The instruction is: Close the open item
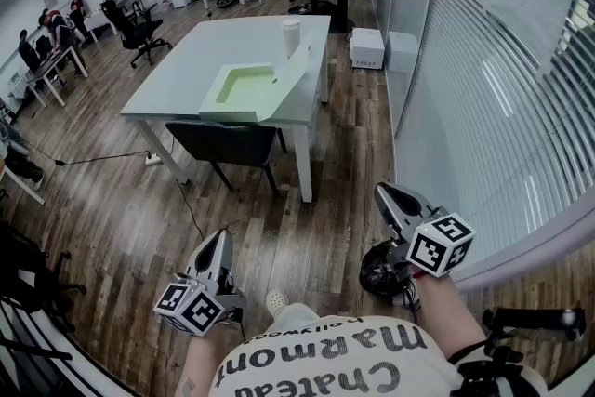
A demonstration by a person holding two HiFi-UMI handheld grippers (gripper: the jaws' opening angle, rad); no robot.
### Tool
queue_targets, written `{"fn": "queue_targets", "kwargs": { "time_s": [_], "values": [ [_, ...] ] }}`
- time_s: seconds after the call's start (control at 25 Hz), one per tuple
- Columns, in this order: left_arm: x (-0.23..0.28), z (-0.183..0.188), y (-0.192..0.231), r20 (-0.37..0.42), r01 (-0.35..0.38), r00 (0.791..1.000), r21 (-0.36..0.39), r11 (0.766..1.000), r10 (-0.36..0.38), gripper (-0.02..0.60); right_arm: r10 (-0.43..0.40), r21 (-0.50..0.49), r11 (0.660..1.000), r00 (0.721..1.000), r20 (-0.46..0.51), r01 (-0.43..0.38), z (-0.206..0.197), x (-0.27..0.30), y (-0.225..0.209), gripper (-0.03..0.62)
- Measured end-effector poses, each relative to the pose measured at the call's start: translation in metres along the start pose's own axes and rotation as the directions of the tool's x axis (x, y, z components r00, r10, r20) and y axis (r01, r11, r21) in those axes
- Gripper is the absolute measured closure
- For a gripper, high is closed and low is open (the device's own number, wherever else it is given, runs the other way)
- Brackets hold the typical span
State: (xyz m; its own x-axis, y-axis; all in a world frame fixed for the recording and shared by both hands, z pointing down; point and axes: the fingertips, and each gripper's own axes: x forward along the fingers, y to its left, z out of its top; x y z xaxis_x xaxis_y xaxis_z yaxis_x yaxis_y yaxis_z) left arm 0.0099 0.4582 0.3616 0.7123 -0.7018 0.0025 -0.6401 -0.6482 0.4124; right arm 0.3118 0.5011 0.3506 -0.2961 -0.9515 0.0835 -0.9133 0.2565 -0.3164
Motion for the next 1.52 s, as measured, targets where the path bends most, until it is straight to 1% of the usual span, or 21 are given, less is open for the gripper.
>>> {"fn": "queue_targets", "kwargs": {
  "time_s": [0.36,0.68,0.84,1.0,1.12,1.2,1.28,1.4,1.52],
  "values": [
    [-0.002,0.005,-0.002,0.0,-0.007,1.0,0.007,1.0,0.007,0.588,0.009,-0.006,1.0,1.0,-0.013,-0.009,0.0,0.003,0.004,0.594],
    [0.003,0.007,0.007,0.009,-0.016,1.0,-0.001,1.0,0.016,0.588,0.001,0.009,1.0,1.0,-0.029,-0.001,-0.007,0.01,-0.002,0.594],
    [0.019,0.013,0.02,0.008,0.001,1.0,-0.003,1.0,-0.001,0.588,-0.008,0.05,0.999,1.0,-0.015,0.008,-0.005,0.027,-0.01,0.594],
    [0.045,0.022,0.047,-0.005,0.018,1.0,0.0,1.0,-0.018,0.586,-0.039,0.067,0.997,0.999,-0.017,0.04,-0.001,0.062,-0.02,0.594],
    [0.071,0.038,0.076,-0.016,0.029,0.999,0.009,1.0,-0.029,0.586,-0.056,0.084,0.995,0.998,-0.003,0.056,0.009,0.095,-0.023,0.594],
    [0.093,0.05,0.093,-0.024,0.053,0.998,0.012,0.999,-0.053,0.586,-0.073,0.094,0.993,0.997,0.018,0.071,0.018,0.117,-0.026,0.594],
    [0.112,0.066,0.111,-0.029,0.081,0.996,0.019,0.997,-0.081,0.586,-0.089,0.093,0.992,0.995,0.04,0.085,0.026,0.139,-0.026,0.594],
    [0.137,0.097,0.141,-0.015,0.122,0.992,0.054,0.991,-0.121,0.588,-0.119,0.089,0.99,0.99,0.08,0.112,0.04,0.174,-0.024,0.594],
    [0.156,0.122,0.168,-0.017,0.149,0.989,0.072,0.986,-0.148,0.588,-0.164,0.114,0.982,0.98,0.115,0.151,0.049,0.202,-0.024,0.594]
  ]
}}
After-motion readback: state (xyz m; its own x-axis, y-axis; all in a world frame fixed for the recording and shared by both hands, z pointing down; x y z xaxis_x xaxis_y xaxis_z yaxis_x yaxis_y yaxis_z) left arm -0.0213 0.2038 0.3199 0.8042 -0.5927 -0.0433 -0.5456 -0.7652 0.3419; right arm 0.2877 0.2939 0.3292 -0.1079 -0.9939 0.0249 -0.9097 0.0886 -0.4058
